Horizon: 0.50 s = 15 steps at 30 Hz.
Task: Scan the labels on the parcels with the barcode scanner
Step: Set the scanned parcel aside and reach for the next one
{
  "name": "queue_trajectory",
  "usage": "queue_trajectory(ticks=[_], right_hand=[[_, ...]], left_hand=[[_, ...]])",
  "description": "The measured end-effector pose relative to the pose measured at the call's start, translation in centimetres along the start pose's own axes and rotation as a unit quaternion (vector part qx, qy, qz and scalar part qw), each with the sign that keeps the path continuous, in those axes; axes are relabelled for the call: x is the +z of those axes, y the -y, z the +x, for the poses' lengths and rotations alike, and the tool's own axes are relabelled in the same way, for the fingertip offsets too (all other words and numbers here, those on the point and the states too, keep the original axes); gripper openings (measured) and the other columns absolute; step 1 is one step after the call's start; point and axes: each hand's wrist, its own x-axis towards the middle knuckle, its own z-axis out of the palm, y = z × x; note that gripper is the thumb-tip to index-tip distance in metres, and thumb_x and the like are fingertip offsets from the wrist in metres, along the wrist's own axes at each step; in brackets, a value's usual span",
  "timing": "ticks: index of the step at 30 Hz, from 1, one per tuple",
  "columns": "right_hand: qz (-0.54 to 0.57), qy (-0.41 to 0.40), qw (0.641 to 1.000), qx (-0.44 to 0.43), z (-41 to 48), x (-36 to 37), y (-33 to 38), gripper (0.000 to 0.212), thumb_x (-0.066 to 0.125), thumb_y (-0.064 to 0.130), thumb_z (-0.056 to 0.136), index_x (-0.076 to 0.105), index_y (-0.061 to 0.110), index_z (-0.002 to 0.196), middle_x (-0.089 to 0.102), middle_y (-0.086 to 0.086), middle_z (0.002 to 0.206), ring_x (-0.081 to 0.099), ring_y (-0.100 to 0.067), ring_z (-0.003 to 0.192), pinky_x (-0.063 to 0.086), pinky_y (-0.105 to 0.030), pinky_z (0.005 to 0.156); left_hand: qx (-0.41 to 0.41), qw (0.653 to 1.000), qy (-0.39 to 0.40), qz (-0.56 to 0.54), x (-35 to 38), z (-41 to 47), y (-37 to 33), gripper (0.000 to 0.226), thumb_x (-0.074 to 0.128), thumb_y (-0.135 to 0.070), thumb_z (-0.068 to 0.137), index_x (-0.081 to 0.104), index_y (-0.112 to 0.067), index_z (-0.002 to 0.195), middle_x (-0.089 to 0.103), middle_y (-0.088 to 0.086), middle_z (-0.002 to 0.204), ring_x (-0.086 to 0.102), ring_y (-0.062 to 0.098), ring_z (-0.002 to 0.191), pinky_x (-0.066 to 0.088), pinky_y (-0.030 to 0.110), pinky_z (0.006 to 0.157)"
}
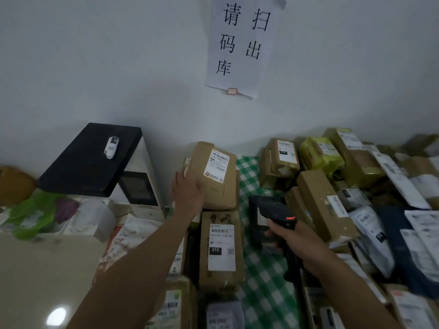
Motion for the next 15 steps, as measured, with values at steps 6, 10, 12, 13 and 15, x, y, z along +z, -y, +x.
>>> queue_trajectory(ticks=[6,10,12,13,15], right_hand=[[0.031,-0.029,0.999,0.012,-1.2,-4.9,-1.6,0.019,0.071,0.028,0.096,0.07,0.016,0.11,0.076,-0.007,0.084,0.062,-0.019,0.064,0.05,-0.037,0.064],[0.037,-0.027,0.998,0.031,-1.0,-7.7,-2.4,0.019,0.071,0.03,0.096,0.071,0.018,0.111,0.076,-0.008,0.09,0.064,-0.021,0.07,0.053,-0.038,0.067],[0.039,-0.018,0.998,0.039,-0.5,-9.0,-2.9,0.018,0.07,0.03,0.097,0.069,0.02,0.112,0.076,-0.009,0.091,0.064,-0.02,0.07,0.053,-0.035,0.062],[0.038,-0.013,0.998,0.046,-0.2,-9.7,-3.2,0.017,0.07,0.03,0.098,0.069,0.021,0.111,0.075,-0.009,0.091,0.064,-0.021,0.071,0.054,-0.034,0.062],[0.033,-0.005,0.998,0.059,0.8,-11.1,-4.0,0.013,0.069,0.03,0.098,0.068,0.024,0.11,0.076,-0.007,0.089,0.065,-0.022,0.073,0.055,-0.035,0.066]], left_hand=[[0.076,0.984,0.084,-0.138,2.2,-8.2,-7.4,0.04,0.061,-0.017,0.1,0.054,-0.019,0.139,0.051,-0.004,0.142,0.046,0.01,0.126,0.039,0.03,0.11],[0.037,0.968,0.194,-0.153,8.1,-11.9,-9.8,0.042,0.065,-0.02,0.099,0.055,-0.015,0.139,0.059,0.002,0.136,0.057,0.017,0.121,0.047,0.029,0.1],[0.005,0.954,0.254,-0.158,11.3,-12.4,-10.5,0.04,0.062,-0.015,0.1,0.054,-0.008,0.138,0.061,0.007,0.136,0.058,0.024,0.124,0.046,0.027,0.095],[-0.016,0.947,0.28,-0.16,12.8,-12.5,-10.7,0.039,0.061,-0.013,0.1,0.054,-0.006,0.138,0.061,0.009,0.136,0.058,0.027,0.126,0.046,0.029,0.096],[-0.058,0.941,0.302,-0.14,16.2,-12.3,-10.6,0.044,0.061,-0.013,0.099,0.052,-0.007,0.141,0.059,0.008,0.139,0.055,0.028,0.131,0.046,0.034,0.105]])
